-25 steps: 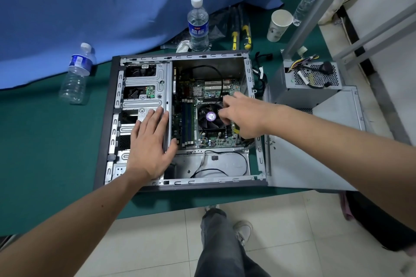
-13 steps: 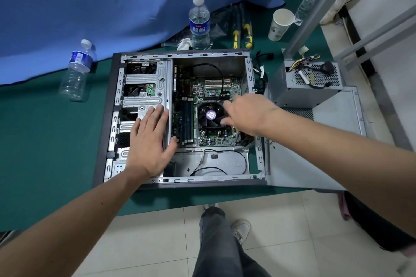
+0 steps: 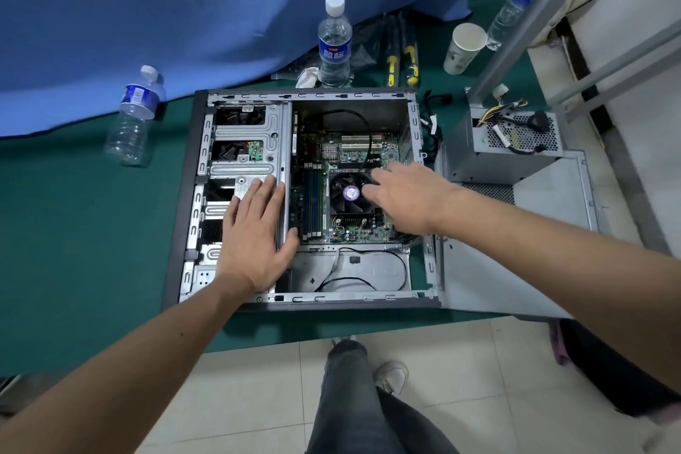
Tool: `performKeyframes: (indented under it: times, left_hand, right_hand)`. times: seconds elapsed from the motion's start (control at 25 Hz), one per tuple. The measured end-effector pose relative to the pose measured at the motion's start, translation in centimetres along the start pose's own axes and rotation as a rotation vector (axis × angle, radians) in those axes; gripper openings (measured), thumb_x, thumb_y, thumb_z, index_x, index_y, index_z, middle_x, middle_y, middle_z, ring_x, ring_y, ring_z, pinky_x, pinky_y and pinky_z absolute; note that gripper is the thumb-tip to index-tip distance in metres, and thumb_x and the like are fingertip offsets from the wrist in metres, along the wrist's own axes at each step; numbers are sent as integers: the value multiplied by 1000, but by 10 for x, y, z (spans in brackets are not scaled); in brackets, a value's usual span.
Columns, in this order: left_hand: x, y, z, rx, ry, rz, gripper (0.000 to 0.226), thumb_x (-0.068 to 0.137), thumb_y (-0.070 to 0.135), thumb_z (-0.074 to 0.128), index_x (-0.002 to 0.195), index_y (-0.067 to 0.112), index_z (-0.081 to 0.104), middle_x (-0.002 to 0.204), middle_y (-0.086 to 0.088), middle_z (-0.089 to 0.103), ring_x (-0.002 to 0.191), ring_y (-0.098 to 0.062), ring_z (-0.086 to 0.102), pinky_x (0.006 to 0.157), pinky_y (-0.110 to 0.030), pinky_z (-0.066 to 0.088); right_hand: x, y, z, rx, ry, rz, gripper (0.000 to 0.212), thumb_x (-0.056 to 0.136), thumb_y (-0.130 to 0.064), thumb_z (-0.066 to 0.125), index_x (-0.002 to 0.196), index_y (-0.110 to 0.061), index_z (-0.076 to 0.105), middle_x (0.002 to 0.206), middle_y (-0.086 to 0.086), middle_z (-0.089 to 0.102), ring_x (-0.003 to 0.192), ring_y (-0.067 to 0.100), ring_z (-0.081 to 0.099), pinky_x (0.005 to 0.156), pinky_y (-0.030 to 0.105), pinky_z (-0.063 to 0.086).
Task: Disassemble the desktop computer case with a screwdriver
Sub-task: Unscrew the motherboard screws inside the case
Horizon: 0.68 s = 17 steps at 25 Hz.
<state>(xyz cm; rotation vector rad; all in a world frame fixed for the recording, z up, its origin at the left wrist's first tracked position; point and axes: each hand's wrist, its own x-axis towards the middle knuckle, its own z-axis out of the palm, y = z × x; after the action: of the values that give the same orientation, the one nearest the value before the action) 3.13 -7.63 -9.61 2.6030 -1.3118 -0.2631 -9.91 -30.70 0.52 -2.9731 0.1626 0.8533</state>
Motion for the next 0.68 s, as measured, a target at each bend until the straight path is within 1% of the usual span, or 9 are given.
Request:
performKeyframes:
  times: [0.08,0.16,0.2,0.28,0.32,0.4,0.52,0.6,0.68]
  left_hand:
    - [0,0,-1,2,-3,-1,75,90,52,33,156,20,22,164,2,16,152,-15,5,122,-45,7]
    - [0,1,-1,-1,-4,1,75,90,52,33,156,20,22,164,2,16,152,-15,5,122,-44,6]
    - [0,1,-1,-4,-1,1,75,90,52,33,157,20,21,164,1,16,152,-16,5,122,-44,6]
    - [-1,1,-1,0,-1,3,75,90,52,33,157,20,21,164,1,16,152,-16,5,122,-44,5]
    - [-1,0,-1,6,-3,4,75,91,52,32,157,20,20,164,1,16,152,-16,5,122,-44,5]
    - [0,0,0,9,-3,8,74,91,52,32,157,20,20,164,1,16,152,-16,5,122,-44,5]
    - [-1,-1,0,20,-11,9,74,91,52,32,157,20,19,164,1,15,152,-16,4,122,-43,4]
    - [0,-1,1,30,-9,7,74,92,52,32,157,20,18,164,1,15,152,-16,4,121,-43,4]
    - [0,-1,1,33,-11,8,74,91,52,32,157,20,19,164,1,15,152,-16,4,121,-43,4]
  right_hand:
    - [1,-2,-1,55,-35,-12,43,84,-6,59,124,-16,48,117,9,47,102,23,38,85,38,48]
    - [1,-6,0,56,-47,115,39,94,-27,59,127,-12,47,124,14,46,110,29,46,90,40,50]
    - [1,-6,2,35,-40,170,40,99,-37,50,128,-10,47,122,16,48,106,30,52,87,41,53]
    - [2,-5,2,15,-8,163,29,103,-26,42,123,-8,49,104,12,50,85,26,53,74,39,54]
    - [2,-3,0,23,4,132,22,99,-13,44,120,-9,49,99,9,46,83,23,47,71,37,52]
    - [1,-1,-3,80,13,46,32,85,-1,52,114,-14,48,102,5,43,91,21,38,74,35,45]
    - [-1,-7,0,88,-4,93,32,90,-21,61,119,-14,48,116,9,47,105,26,47,85,37,50]
    - [0,-7,3,38,4,164,34,100,-35,48,123,-10,48,113,11,51,96,28,57,79,41,56]
    - [3,-2,4,34,14,126,25,98,-15,48,122,-11,50,106,9,51,90,26,54,76,40,55]
